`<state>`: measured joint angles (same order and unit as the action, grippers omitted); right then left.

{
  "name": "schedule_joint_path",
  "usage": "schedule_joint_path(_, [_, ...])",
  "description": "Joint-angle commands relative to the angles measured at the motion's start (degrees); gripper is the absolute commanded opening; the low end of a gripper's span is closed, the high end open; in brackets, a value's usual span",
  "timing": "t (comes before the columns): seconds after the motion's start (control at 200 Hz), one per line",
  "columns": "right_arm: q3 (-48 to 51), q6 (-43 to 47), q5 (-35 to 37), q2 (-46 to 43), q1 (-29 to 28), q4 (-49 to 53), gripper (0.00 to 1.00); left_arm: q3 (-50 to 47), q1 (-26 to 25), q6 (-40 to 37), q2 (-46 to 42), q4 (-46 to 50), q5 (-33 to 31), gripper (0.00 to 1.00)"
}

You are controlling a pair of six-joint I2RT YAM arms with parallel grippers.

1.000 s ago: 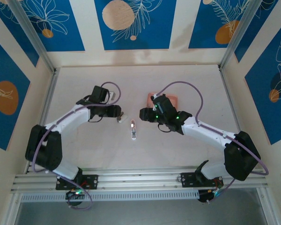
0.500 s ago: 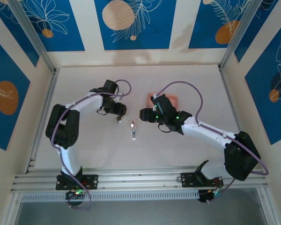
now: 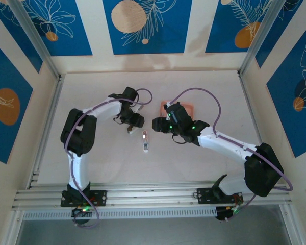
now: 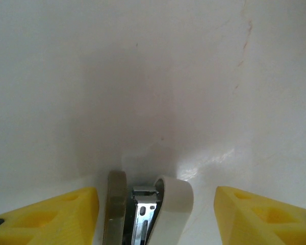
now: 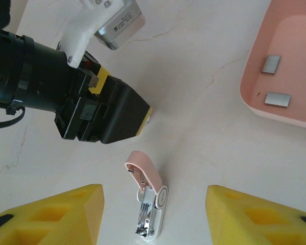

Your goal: Load the staples into the stapler

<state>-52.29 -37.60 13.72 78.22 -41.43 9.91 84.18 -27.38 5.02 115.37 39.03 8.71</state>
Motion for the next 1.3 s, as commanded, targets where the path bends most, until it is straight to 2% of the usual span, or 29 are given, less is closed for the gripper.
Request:
schedule_joint_path(0.0, [-1.12, 0.05, 1.1, -1.09, -0.45, 0.68, 0.55, 1.34, -0.7, -1.5, 1.03, 3.1, -1.42, 0.61])
schedule_joint_path(0.44, [-0.71, 0.1, 0.95, -0.96, -0.42, 0.55, 0.55, 0.66, -2.06, -0.8, 2.49, 2.75, -3.41, 0.52])
schedule_joint_path(0.69, [-0.46, 0.0, 1.04, -0.96, -0.41, 0.47, 0.55, -0.77, -2.07, 0.03, 0.94, 0.78, -4.21, 0.39])
schedule_joint_path(0.81, [-0.28, -0.01, 1.19, -1.15, -0.41, 0.37, 0.55, -2.84, -2.02, 1.37, -1.91, -1.61, -3.62, 0.33])
schedule_joint_path(0.925, [-0.05, -0.01, 1.26, -1.29, -0.41, 0.02, 0.55, -5.9, -1.94, 3.57, -6.03, -5.01, -3.13, 0.32])
schedule_joint_path(1.1, [0.56, -0.24, 0.92, -2.13, -0.41, -2.04, 0.55, -9.99, -1.98, 7.23, -13.85, -9.06, -2.93, 0.33])
schedule_joint_path(1.295, [3.76, 0.25, 0.28, -4.13, -0.88, -7.78, 0.55, -18.29, -1.8, 15.28, -24.59, -18.3, 0.05, 0.35])
